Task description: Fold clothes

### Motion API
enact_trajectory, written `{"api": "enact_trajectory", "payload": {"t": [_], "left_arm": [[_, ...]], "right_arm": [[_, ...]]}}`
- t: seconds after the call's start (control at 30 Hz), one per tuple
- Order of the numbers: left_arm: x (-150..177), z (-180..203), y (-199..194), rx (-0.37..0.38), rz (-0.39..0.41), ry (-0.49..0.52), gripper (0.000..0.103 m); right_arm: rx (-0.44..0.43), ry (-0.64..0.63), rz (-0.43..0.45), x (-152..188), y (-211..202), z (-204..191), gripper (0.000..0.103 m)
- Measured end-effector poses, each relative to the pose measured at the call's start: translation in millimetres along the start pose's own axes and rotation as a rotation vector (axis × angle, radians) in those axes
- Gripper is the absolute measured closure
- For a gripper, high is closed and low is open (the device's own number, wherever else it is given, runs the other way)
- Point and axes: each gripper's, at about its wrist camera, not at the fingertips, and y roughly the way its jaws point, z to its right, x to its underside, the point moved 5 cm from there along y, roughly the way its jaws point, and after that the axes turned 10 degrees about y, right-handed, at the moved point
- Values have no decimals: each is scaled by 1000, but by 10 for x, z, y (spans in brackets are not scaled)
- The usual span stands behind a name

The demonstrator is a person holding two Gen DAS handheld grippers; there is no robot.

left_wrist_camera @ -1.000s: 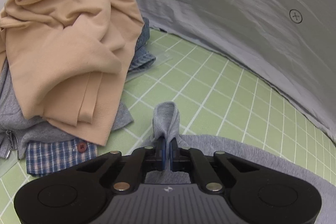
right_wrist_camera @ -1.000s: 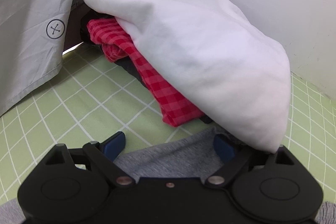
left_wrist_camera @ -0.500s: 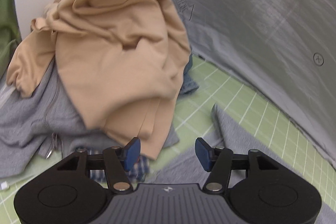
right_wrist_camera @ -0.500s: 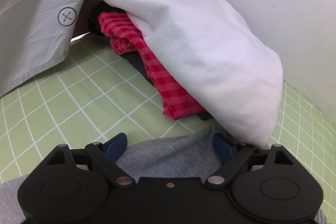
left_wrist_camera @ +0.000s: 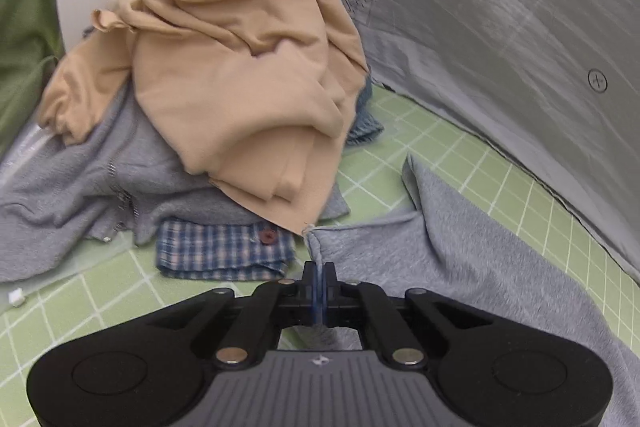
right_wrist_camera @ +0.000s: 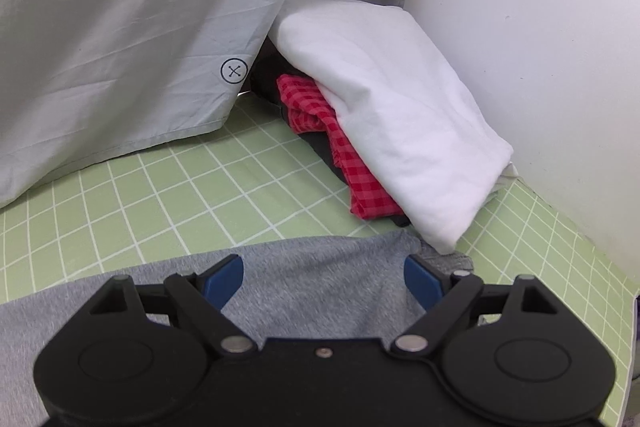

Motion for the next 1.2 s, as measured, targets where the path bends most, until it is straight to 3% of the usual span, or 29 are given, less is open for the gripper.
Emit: {"api": "enact_trajectory", "payload": {"t": [0.1,0.13,0.17,0.27,0.3,0.43,0.57,0.73,0.93,1.1,1.2], "left_arm": [[56,-270,-141,-47,15,-74,99],[107,-332,-127,-29,-1,-94,97],[156,-381,-109,-6,-25,-115,92],[191,-403,-202,40,-53,-138,51],[188,-385,-306,54,-25,-141,41],[164,-293,-686,146,6,-137,29],[311,-208,-1154,211,11,-81,17],[692,-213,-1628,262,-8,-37,14],[1257,-341,-1967,272,-91,13,11],[1572,-427,-2187,258,-116,46,11],[1720,-464,-2263,254,-132,31,11]], "right_arm": [[-3,11,-13,84,-148,131,15],[-8,14,-24,119,-181,165,15],[-14,16,-34,154,-213,197,15],[-46,24,-69,279,-343,299,15],[-71,35,-77,312,-402,338,15],[-209,103,-100,482,-676,572,11],[-261,150,-109,715,-872,909,2],[-307,195,-124,1020,-1082,1331,0],[-271,194,-166,1418,-1175,1785,0],[-205,142,-204,1675,-1118,2020,0],[-213,129,-247,1793,-1046,2112,0]]}}
